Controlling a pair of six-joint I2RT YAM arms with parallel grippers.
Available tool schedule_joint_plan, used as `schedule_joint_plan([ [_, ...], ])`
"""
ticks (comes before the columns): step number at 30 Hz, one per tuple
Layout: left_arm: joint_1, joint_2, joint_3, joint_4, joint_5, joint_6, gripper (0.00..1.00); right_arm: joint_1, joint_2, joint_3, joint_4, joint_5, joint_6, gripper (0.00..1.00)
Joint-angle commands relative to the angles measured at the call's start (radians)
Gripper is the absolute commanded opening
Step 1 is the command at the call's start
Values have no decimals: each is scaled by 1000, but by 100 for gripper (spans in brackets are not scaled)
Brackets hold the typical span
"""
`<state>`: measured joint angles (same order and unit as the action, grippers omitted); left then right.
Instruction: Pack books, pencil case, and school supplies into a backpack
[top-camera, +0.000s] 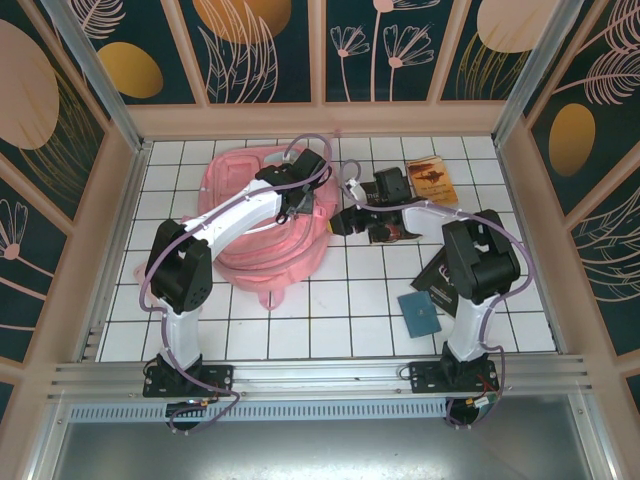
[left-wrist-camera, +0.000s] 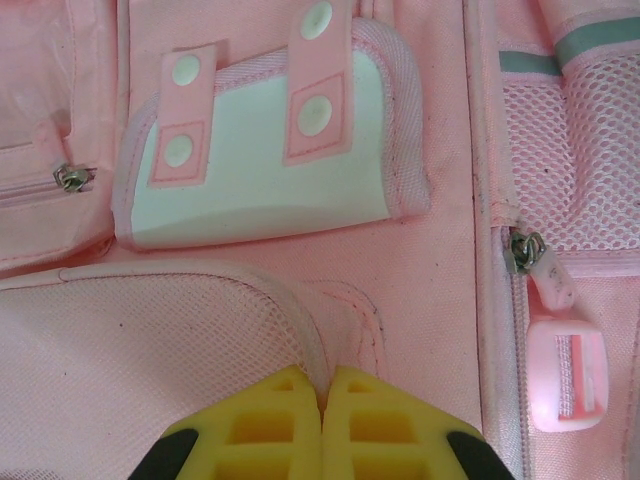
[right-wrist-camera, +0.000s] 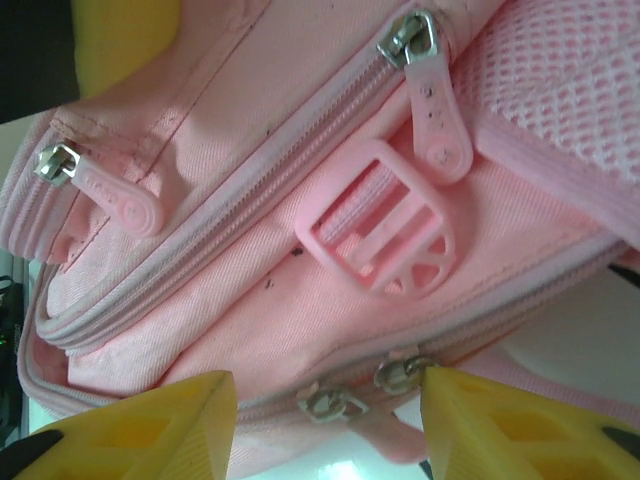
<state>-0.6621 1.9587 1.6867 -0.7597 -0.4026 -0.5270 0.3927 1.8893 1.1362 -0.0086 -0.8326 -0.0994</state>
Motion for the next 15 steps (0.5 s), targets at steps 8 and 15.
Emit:
schedule_joint_plan([
  [8,5,-30,65,49,-29,5,0,26,56,41,-72,-67,-71,49],
  [15,4,-10,93,37,-50,-7,0,25,18,-23,-45,-33,-54,50],
])
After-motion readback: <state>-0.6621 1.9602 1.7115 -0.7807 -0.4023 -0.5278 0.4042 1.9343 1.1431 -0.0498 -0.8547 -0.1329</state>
